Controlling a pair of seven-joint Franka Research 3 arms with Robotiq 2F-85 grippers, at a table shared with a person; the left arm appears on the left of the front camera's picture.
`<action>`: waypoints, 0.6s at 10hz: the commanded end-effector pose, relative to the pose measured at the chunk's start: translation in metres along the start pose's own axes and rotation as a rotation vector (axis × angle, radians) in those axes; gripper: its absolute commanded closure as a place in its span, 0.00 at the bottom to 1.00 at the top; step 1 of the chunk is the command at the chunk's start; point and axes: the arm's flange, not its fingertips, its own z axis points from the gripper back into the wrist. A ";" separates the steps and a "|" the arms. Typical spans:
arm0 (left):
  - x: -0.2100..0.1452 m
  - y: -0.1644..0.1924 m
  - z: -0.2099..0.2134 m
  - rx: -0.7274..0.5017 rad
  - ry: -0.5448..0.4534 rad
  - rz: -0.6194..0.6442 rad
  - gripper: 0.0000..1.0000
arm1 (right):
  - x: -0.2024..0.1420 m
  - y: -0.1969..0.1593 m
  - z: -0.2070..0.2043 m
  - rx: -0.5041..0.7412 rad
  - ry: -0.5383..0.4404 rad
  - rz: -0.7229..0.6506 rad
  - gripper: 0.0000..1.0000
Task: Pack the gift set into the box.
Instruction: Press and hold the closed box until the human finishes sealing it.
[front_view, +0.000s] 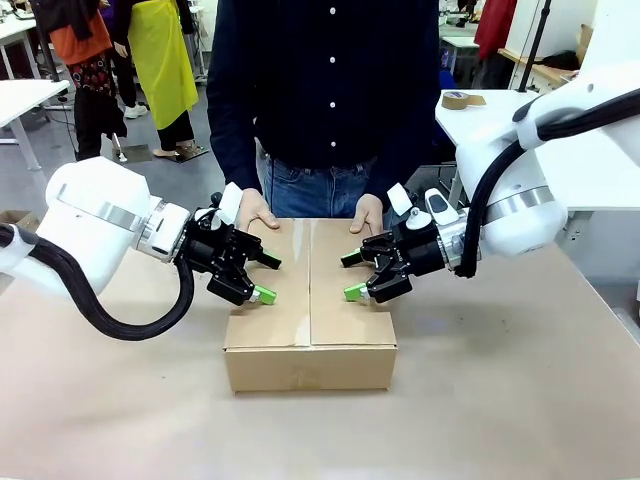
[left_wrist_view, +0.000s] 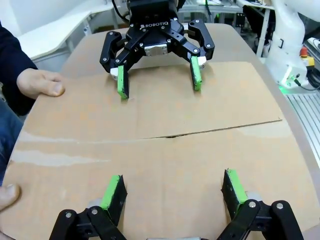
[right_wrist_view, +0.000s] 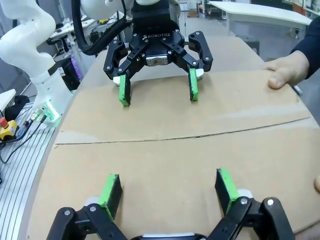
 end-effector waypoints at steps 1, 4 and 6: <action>-0.020 -0.007 0.007 -0.014 0.005 0.060 0.00 | 0.000 0.000 -0.001 0.004 -0.001 0.001 0.00; 0.000 0.000 0.000 0.000 0.000 0.000 0.00 | 0.000 0.000 -0.001 0.004 -0.001 0.001 0.00; 0.000 0.000 0.000 0.000 0.000 0.000 0.00 | 0.000 0.000 -0.001 0.004 -0.001 0.001 0.00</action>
